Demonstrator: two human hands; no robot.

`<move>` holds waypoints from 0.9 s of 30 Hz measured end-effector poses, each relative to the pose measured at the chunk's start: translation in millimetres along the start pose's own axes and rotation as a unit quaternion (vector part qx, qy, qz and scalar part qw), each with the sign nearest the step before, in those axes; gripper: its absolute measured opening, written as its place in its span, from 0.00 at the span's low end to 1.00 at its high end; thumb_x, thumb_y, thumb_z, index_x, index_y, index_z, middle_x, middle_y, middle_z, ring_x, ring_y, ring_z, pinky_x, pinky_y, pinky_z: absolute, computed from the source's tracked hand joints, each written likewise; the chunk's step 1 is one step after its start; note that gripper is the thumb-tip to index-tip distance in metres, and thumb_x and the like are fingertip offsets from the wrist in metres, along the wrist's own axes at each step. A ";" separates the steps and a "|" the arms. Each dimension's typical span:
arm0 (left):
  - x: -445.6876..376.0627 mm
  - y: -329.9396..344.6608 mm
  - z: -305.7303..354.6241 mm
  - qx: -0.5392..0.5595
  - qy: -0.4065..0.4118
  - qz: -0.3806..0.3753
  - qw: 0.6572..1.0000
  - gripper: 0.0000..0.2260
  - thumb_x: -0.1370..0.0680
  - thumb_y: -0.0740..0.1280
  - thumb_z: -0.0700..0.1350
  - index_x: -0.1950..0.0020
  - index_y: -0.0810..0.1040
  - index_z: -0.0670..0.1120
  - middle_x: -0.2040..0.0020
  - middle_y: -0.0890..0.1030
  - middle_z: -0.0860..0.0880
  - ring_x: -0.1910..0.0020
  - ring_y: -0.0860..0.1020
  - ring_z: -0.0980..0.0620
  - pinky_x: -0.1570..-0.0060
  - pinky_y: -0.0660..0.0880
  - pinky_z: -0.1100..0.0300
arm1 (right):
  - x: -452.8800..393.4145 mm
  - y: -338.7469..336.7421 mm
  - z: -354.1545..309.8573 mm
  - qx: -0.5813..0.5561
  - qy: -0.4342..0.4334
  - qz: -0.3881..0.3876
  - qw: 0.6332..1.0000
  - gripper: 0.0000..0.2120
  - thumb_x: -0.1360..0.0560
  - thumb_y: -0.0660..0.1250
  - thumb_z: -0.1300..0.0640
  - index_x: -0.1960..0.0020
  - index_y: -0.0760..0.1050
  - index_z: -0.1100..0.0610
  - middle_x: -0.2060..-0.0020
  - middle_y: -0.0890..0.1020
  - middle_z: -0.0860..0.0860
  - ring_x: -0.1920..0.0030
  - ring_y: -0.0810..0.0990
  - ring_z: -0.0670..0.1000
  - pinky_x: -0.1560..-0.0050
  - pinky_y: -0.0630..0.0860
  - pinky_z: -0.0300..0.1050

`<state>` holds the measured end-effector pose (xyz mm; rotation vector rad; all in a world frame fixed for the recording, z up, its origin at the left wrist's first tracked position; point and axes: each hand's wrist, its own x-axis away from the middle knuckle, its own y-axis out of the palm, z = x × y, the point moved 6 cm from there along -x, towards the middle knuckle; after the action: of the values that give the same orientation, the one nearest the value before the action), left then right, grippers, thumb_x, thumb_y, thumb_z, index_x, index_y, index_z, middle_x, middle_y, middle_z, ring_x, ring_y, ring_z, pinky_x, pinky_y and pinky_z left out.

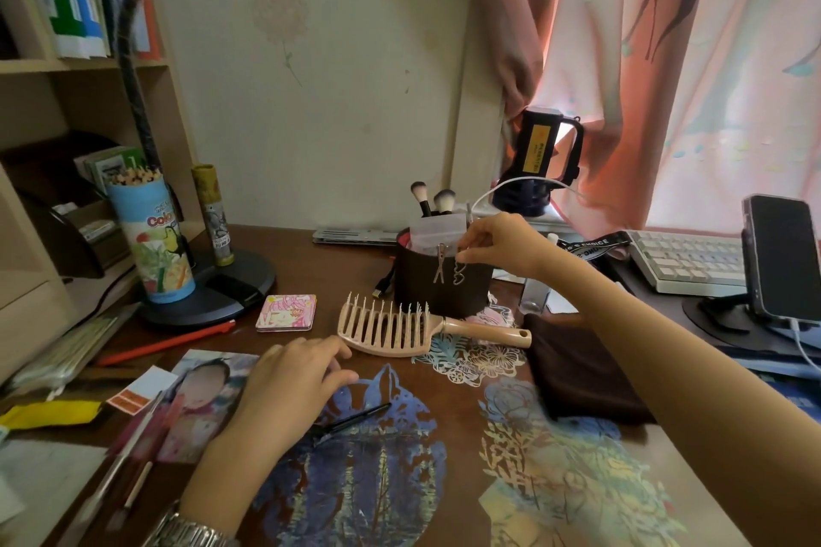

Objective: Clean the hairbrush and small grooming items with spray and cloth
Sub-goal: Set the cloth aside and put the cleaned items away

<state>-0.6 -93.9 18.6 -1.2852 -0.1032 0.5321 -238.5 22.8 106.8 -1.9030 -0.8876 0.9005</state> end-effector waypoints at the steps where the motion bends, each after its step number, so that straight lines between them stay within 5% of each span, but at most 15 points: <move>1: 0.2 0.0 -0.1 0.002 -0.001 -0.003 1.000 0.12 0.23 0.63 0.58 0.42 0.73 0.57 0.54 0.77 0.61 0.51 0.74 0.61 0.48 0.72 0.60 | 1.8 -3.1 0.1 -0.008 0.003 0.012 1.000 0.10 0.28 0.71 0.57 0.49 0.79 0.59 0.58 0.80 0.48 0.61 0.77 0.40 0.60 0.71 0.28; 7: -0.1 -1.5 -6.2 0.037 -0.024 -0.027 0.999 0.11 0.24 0.65 0.58 0.44 0.76 0.57 0.55 0.78 0.60 0.54 0.76 0.62 0.50 0.75 0.59 | 33.3 -10.1 -22.2 -0.056 0.003 0.092 0.994 0.08 0.29 0.72 0.56 0.51 0.77 0.54 0.62 0.79 0.44 0.61 0.77 0.40 0.61 0.72 0.29; 13: 0.7 -4.3 -12.3 0.063 -0.045 -0.024 0.997 0.10 0.25 0.66 0.57 0.46 0.77 0.56 0.55 0.80 0.59 0.55 0.77 0.61 0.52 0.77 0.58 | 77.6 56.5 -75.2 -0.077 -0.040 -0.049 0.995 0.10 0.30 0.74 0.51 0.51 0.77 0.51 0.58 0.80 0.45 0.58 0.78 0.42 0.59 0.74 0.34; 17: 2.2 -4.6 -15.1 0.102 -0.058 -0.028 0.993 0.09 0.26 0.68 0.55 0.47 0.78 0.56 0.56 0.81 0.59 0.56 0.78 0.62 0.53 0.77 0.58 | 90.4 102.5 -102.5 -0.056 -0.123 -0.120 0.984 0.12 0.30 0.74 0.53 0.48 0.79 0.54 0.57 0.78 0.44 0.60 0.74 0.38 0.59 0.70 0.27; 27: 2.1 -1.1 -19.7 0.147 -0.062 -0.031 0.987 0.07 0.26 0.69 0.52 0.48 0.78 0.56 0.57 0.80 0.60 0.56 0.77 0.63 0.51 0.78 0.55 | 94.9 136.8 -126.5 -0.059 -0.175 -0.133 0.974 0.09 0.28 0.72 0.56 0.49 0.80 0.57 0.54 0.77 0.51 0.58 0.72 0.45 0.55 0.67 0.31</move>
<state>8.7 -110.5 13.4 -0.9584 -0.1613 0.5513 -53.3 -1.1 12.7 -1.6936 -1.3969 1.0527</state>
